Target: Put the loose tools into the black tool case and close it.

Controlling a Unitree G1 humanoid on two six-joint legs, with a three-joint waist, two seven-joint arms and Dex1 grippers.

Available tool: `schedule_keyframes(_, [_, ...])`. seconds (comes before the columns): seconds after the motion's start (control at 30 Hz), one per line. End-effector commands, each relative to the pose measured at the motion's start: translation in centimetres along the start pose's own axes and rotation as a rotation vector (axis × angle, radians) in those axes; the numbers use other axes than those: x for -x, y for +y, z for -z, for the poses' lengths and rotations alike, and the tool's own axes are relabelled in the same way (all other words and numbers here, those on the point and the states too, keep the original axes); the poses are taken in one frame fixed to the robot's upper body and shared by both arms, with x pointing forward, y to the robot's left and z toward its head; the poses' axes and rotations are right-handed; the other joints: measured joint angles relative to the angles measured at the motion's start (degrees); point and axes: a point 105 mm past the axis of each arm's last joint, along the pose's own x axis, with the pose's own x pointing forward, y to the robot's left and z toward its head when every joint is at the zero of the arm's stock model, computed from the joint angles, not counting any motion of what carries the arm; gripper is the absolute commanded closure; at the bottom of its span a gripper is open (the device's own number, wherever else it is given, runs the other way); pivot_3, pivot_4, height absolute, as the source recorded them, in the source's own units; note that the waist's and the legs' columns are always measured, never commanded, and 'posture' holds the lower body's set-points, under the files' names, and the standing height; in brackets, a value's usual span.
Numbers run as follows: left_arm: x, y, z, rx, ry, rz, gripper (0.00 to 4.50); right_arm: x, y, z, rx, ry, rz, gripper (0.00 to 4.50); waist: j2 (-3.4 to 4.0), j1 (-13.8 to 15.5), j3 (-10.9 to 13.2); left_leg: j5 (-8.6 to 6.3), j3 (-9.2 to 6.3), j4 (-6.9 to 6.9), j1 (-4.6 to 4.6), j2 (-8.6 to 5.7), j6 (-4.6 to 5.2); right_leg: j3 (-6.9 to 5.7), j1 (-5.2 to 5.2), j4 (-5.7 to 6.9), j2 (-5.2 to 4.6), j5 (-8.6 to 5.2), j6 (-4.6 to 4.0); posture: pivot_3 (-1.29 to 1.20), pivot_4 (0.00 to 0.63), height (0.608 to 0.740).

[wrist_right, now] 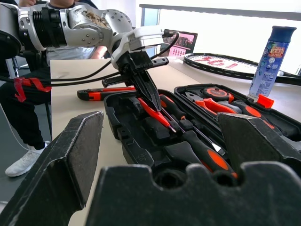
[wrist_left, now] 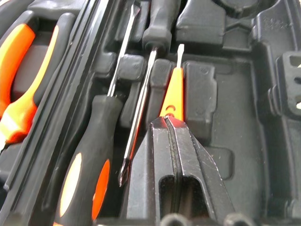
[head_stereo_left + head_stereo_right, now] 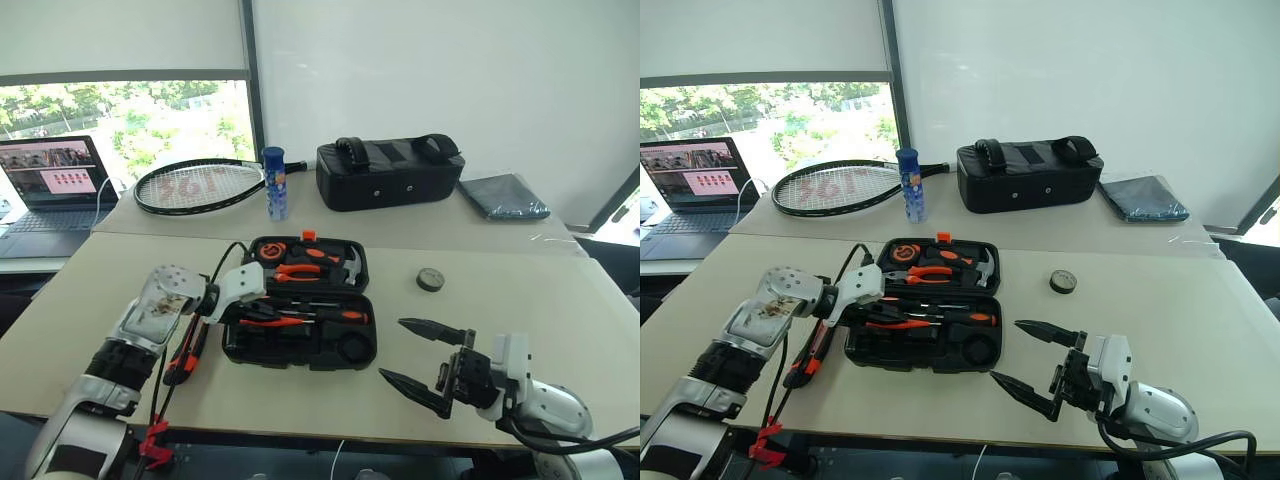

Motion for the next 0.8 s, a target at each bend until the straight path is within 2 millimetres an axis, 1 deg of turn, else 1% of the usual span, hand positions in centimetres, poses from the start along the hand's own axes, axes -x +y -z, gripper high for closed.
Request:
schedule_keyframes(0.03, [0.0,-0.2,1.0,-0.002,0.055,0.0,4.49,-0.2,-0.1,-0.8,0.041,-0.028,-0.004,0.0,0.0,0.01,0.0,0.0,0.0,0.0,0.01,0.0,0.0,0.0,0.01,0.0,0.0,0.0,0.0,0.0,0.15,0.74])
schedule_keyframes(0.2, [-0.1,-1.2,1.6,0.017,0.074,0.045,4.49,-0.2,0.0,-0.8,0.04,-0.03,0.0,0.0,0.03,-0.08,-0.02,0.0,0.01,-0.01,0.03,0.0,0.0,0.01,0.02,0.0,0.0,0.0,0.0,0.0,0.15,0.74])
schedule_keyframes(0.37, [-0.2,-1.6,3.1,0.033,0.144,0.042,4.49,-0.2,-0.1,-0.9,0.041,-0.032,0.002,0.0,0.17,0.0,-0.11,0.0,0.01,-0.01,0.12,0.0,0.0,0.01,0.14,0.0,0.0,0.0,0.01,0.0,0.15,0.74])
schedule_keyframes(0.43, [-0.3,-1.5,3.7,0.053,0.169,0.027,4.49,-0.3,-0.1,-0.9,0.041,-0.033,0.002,0.0,0.23,-0.08,-0.12,0.0,0.02,-0.03,0.38,0.0,0.0,0.01,0.4,-0.05,0.0,-0.02,0.02,0.0,0.15,0.74])
schedule_keyframes(0.53, [-0.5,-1.3,4.2,0.077,0.185,0.004,4.49,-0.3,-0.1,-0.9,0.043,-0.035,0.002,0.0,0.24,-0.18,-0.13,-0.02,0.06,-0.11,0.86,0.04,0.02,0.02,0.88,-0.16,0.02,-0.24,0.37,0.0,0.15,0.74])
schedule_keyframes(0.6, [-0.7,-1.1,3.9,0.086,0.159,-0.016,4.49,-0.3,-0.1,-0.9,0.043,-0.035,0.002,0.0,0.28,-0.2,-0.15,-0.02,0.08,-0.11,0.93,0.04,0.02,0.04,0.93,-0.14,0.02,-0.25,0.39,0.0,0.15,0.74])
schedule_keyframes(0.67, [-0.7,-1.2,3.3,0.111,0.121,0.0,4.49,-0.3,-0.1,-0.9,0.043,-0.034,0.002,0.0,0.32,-0.15,-0.18,-0.02,0.07,-0.1,0.98,0.03,0.01,0.04,0.97,-0.12,0.02,-0.25,0.39,0.0,0.15,0.74])
schedule_keyframes(0.73, [-0.4,-2.0,2.2,0.11,0.071,0.064,4.49,-0.3,-0.1,-0.9,0.041,-0.034,0.003,0.0,0.32,-0.16,-0.18,-0.02,0.07,-0.09,0.96,0.03,0.02,0.04,0.96,-0.12,0.03,-0.24,0.39,0.0,0.15,0.74])
schedule_keyframes(0.8, [0.0,-2.2,1.3,0.108,0.025,0.093,4.49,-0.2,-0.1,-0.9,0.04,-0.032,0.004,0.0,0.32,-0.34,-0.18,-0.02,0.08,-0.1,0.91,0.04,0.02,0.05,0.91,-0.14,0.03,-0.25,0.4,0.0,0.15,0.74])
